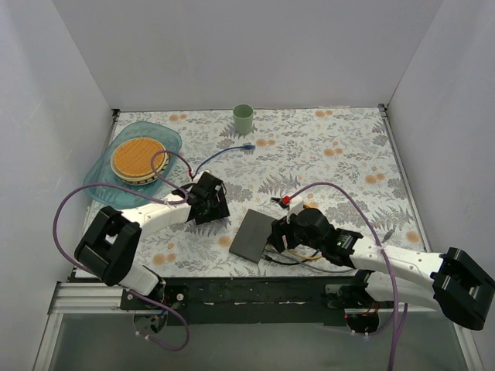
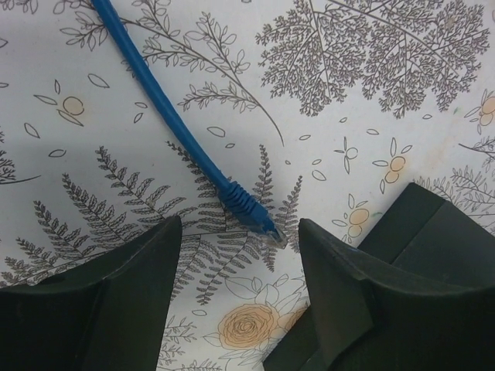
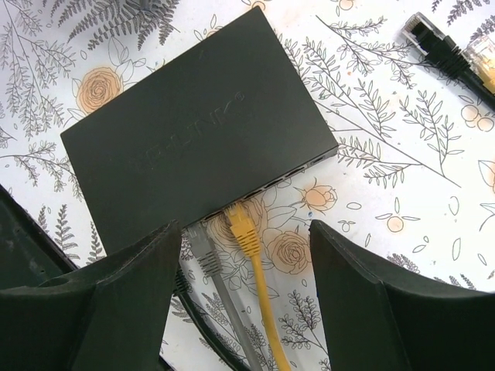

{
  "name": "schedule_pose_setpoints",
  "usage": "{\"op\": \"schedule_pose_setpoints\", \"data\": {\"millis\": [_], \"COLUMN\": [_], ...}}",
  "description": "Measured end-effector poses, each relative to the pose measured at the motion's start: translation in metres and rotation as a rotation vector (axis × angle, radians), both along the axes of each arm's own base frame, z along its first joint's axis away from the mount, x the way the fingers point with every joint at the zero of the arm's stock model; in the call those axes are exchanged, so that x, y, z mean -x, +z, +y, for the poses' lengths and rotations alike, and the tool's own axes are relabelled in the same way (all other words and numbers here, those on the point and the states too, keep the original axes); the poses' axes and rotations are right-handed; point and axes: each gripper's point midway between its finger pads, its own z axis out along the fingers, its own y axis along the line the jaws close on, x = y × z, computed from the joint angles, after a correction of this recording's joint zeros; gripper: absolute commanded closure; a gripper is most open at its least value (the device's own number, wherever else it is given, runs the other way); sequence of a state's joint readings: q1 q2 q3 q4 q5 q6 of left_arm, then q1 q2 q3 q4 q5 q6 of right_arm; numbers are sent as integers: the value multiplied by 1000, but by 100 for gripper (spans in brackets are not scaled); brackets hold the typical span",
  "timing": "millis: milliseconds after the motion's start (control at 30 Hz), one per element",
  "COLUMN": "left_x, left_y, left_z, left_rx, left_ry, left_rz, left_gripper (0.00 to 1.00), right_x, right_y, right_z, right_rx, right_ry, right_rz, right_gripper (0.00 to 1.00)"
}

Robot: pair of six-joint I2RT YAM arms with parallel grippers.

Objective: Insert the plug into the switch port

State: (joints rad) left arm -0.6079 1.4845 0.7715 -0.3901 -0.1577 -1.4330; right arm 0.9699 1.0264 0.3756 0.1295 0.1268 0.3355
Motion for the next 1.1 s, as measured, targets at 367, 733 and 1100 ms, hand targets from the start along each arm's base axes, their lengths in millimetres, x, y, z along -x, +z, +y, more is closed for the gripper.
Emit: {"op": "schedule_pose_setpoints", "data": {"millis": [367,733,1100], "left_x": [-24,-16,2], "left_y": [-5,-2,94], "left_z": [-15,-18,-71], "left_rx": [14,44,393], "left_ry": [-2,-41,-337], "left_rz": [-16,-20,-207], "left_gripper": [100,100,100], "right_x": [-1,0,10], "right_y": [8,18,51], "right_z": [1,1,7], "right_rx": [-22,-40,-100], "right_ry": [1,15,158], "right_rz": [-18,-46,-161], "right_gripper": [26,26,7]}}
